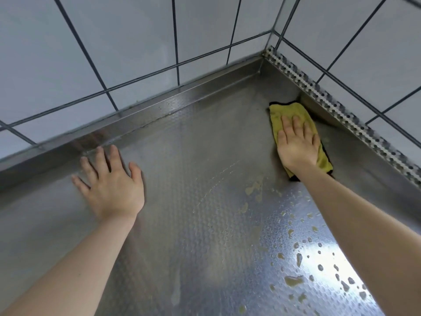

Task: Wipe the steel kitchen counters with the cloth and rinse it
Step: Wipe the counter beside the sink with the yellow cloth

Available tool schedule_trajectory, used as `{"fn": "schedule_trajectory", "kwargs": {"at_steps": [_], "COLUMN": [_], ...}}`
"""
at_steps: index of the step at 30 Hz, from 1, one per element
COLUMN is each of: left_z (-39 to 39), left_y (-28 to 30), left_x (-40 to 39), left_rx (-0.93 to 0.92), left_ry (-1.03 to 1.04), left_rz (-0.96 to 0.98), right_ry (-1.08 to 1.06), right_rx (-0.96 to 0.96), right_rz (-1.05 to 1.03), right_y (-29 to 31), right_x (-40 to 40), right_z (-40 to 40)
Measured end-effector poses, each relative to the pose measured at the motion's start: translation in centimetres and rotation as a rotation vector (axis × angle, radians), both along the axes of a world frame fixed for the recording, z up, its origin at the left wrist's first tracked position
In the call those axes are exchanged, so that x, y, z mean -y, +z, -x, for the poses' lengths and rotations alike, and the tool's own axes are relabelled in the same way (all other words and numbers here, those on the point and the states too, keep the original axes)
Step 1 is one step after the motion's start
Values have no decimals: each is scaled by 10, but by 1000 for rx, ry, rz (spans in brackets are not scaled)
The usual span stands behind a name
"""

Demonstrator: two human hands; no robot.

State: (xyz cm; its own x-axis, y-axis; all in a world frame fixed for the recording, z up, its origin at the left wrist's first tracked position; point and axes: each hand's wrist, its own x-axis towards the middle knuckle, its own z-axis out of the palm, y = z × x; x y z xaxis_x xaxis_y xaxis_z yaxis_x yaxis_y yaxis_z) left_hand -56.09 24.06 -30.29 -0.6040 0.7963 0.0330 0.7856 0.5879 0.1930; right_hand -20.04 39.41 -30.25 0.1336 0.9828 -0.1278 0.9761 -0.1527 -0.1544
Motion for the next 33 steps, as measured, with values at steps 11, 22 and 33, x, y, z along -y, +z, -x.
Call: {"fn": "schedule_trajectory", "kwargs": {"at_steps": [11,22,33], "left_z": [-1,4,1], "left_y": [3,-2,-1], "left_x": [0,0,-1], "left_rx": [28,-8,-21], "left_ry": [3,1,2], "left_rz": [21,11,13], "right_ry": [536,532,-102], "right_rx": [-14,9,-18], "right_rz": [-26,-38,-10], "right_y": [6,5,1], "right_x": [134,44,4], "right_z": [129,46,-8]}}
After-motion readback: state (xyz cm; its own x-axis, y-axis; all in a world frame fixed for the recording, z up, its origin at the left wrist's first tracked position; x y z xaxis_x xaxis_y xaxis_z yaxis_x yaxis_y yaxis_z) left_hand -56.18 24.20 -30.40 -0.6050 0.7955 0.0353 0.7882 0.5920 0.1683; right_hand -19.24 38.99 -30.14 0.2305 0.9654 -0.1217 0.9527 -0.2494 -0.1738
